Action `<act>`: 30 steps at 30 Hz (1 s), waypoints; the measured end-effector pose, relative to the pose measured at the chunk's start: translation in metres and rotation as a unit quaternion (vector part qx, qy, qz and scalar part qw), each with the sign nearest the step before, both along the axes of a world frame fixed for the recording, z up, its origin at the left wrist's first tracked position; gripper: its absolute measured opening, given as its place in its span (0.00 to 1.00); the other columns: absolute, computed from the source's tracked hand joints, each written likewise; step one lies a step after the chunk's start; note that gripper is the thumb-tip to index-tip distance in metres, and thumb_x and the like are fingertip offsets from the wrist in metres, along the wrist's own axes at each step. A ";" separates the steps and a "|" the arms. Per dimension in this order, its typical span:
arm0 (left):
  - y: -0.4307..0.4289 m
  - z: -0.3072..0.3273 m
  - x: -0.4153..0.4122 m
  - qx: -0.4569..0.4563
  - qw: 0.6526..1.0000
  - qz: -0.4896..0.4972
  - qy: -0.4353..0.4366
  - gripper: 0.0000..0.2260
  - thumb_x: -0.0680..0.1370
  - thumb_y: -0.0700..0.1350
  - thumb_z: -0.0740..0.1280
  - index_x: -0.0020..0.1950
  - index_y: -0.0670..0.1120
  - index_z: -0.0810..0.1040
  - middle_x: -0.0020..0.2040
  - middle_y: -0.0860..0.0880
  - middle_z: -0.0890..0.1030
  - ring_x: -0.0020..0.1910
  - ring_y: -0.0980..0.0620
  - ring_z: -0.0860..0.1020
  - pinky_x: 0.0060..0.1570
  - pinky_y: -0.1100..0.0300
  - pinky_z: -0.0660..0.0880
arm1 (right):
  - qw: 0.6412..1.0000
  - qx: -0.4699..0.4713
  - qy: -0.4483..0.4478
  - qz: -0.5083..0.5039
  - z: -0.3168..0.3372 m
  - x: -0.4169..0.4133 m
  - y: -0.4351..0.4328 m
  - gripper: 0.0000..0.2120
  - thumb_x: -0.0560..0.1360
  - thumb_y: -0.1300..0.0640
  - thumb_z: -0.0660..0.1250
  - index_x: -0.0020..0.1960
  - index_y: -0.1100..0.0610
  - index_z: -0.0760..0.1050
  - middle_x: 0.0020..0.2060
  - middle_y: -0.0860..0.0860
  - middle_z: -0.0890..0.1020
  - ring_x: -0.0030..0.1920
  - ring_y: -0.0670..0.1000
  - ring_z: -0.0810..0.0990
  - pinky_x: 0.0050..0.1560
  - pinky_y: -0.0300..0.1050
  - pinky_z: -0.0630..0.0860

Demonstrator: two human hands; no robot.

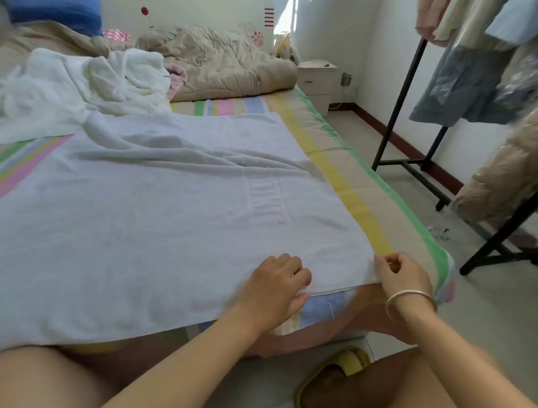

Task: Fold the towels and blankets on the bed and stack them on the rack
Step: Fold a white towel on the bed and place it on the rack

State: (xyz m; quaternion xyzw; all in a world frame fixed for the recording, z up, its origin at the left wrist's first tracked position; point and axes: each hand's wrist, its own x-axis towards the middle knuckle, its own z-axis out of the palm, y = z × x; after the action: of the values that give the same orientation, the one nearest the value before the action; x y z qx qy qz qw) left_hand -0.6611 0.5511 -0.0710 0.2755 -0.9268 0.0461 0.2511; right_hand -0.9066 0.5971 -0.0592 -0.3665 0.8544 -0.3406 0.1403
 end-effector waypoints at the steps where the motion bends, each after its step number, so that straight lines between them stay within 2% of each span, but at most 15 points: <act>1: -0.001 0.001 -0.001 -0.002 1.000 0.004 -0.010 0.10 0.68 0.50 0.74 0.42 0.49 0.77 0.41 0.52 0.76 0.38 0.51 0.74 0.35 0.58 0.71 | 1.000 0.003 -0.011 0.002 0.001 -0.001 0.000 0.12 0.77 0.45 0.64 0.47 0.54 0.76 0.42 0.52 0.80 0.44 0.56 0.76 0.45 0.48 0.71; 6: 0.003 0.005 -0.002 -0.015 0.999 0.015 -0.030 0.07 0.70 0.48 0.73 0.40 0.48 0.76 0.41 0.51 0.76 0.37 0.52 0.73 0.30 0.59 0.70 | 0.999 0.020 -0.021 0.027 0.006 0.001 0.000 0.12 0.78 0.46 0.63 0.46 0.54 0.74 0.43 0.52 0.78 0.45 0.55 0.75 0.47 0.47 0.70; 9: 0.007 0.008 -0.006 -0.005 1.000 0.024 -0.010 0.06 0.69 0.45 0.73 0.38 0.48 0.77 0.42 0.52 0.76 0.37 0.53 0.72 0.27 0.61 0.68 | 0.999 0.019 -0.024 0.033 0.007 0.004 0.000 0.11 0.78 0.46 0.64 0.45 0.54 0.75 0.42 0.51 0.79 0.46 0.56 0.76 0.48 0.47 0.70; 12: 0.010 0.008 -0.011 0.028 0.999 0.017 0.011 0.04 0.67 0.43 0.72 0.37 0.47 0.77 0.42 0.52 0.76 0.37 0.54 0.72 0.29 0.62 0.69 | 0.995 -0.003 -0.092 0.039 0.007 0.003 -0.001 0.12 0.77 0.45 0.65 0.42 0.53 0.74 0.39 0.51 0.79 0.44 0.55 0.77 0.49 0.49 0.72; 16: 0.009 0.007 -0.009 0.093 0.995 0.020 0.007 0.02 0.70 0.46 0.68 0.39 0.49 0.77 0.40 0.54 0.76 0.36 0.56 0.72 0.31 0.61 0.71 | 0.979 -0.017 -0.198 0.037 0.011 0.000 -0.002 0.16 0.76 0.45 0.67 0.39 0.56 0.73 0.32 0.53 0.75 0.36 0.55 0.73 0.41 0.49 0.70; 19: 0.005 0.013 -0.009 0.140 0.990 0.025 -0.016 0.05 0.72 0.50 0.66 0.42 0.51 0.77 0.41 0.56 0.76 0.40 0.57 0.72 0.37 0.61 0.72 | 0.948 -0.021 -0.315 0.040 0.020 0.005 -0.004 0.14 0.77 0.47 0.66 0.41 0.56 0.73 0.29 0.53 0.72 0.27 0.51 0.67 0.30 0.42 0.66; 21: 0.005 0.018 -0.011 0.178 0.983 0.026 -0.025 0.06 0.74 0.53 0.65 0.44 0.52 0.76 0.42 0.56 0.77 0.41 0.57 0.73 0.41 0.59 0.73 | 0.939 -0.015 -0.341 0.049 0.024 0.008 -0.003 0.12 0.78 0.48 0.65 0.44 0.56 0.76 0.29 0.53 0.72 0.25 0.49 0.65 0.24 0.37 0.64; 23: 0.008 0.020 -0.012 0.205 0.977 0.030 -0.044 0.06 0.76 0.54 0.64 0.48 0.53 0.75 0.39 0.57 0.76 0.39 0.57 0.74 0.43 0.59 0.73 | 0.948 -0.016 -0.313 0.059 0.021 0.007 -0.004 0.14 0.78 0.48 0.65 0.40 0.57 0.74 0.26 0.53 0.70 0.24 0.50 0.64 0.26 0.39 0.64; 25: 0.011 0.018 -0.014 0.215 0.974 0.037 -0.063 0.07 0.78 0.55 0.62 0.50 0.53 0.75 0.36 0.58 0.74 0.37 0.57 0.73 0.43 0.59 0.73 | 0.968 -0.011 -0.244 0.060 0.014 0.003 -0.003 0.18 0.78 0.48 0.66 0.35 0.57 0.70 0.24 0.53 0.68 0.26 0.53 0.65 0.32 0.46 0.65; 28: 0.014 0.016 -0.017 0.237 0.968 0.040 -0.072 0.08 0.78 0.56 0.62 0.47 0.54 0.76 0.33 0.58 0.72 0.36 0.57 0.73 0.45 0.57 0.74 | 0.987 0.008 -0.155 0.045 0.006 -0.001 0.001 0.19 0.76 0.45 0.67 0.34 0.59 0.73 0.26 0.53 0.72 0.30 0.55 0.70 0.39 0.53 0.73; 30: 0.013 0.017 -0.018 0.254 0.963 0.042 -0.078 0.08 0.79 0.56 0.62 0.45 0.54 0.76 0.32 0.59 0.71 0.36 0.58 0.72 0.44 0.58 0.74 | 0.992 0.012 -0.117 0.044 0.003 0.000 0.003 0.18 0.75 0.44 0.68 0.36 0.58 0.76 0.28 0.53 0.76 0.33 0.56 0.74 0.42 0.52 0.75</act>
State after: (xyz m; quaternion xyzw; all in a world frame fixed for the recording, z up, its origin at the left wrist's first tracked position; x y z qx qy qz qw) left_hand -0.6791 0.5645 -0.0537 0.3642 -0.9125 -0.1587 0.0977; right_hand -0.9068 0.5997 -0.0566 -0.3596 0.8192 -0.3640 0.2591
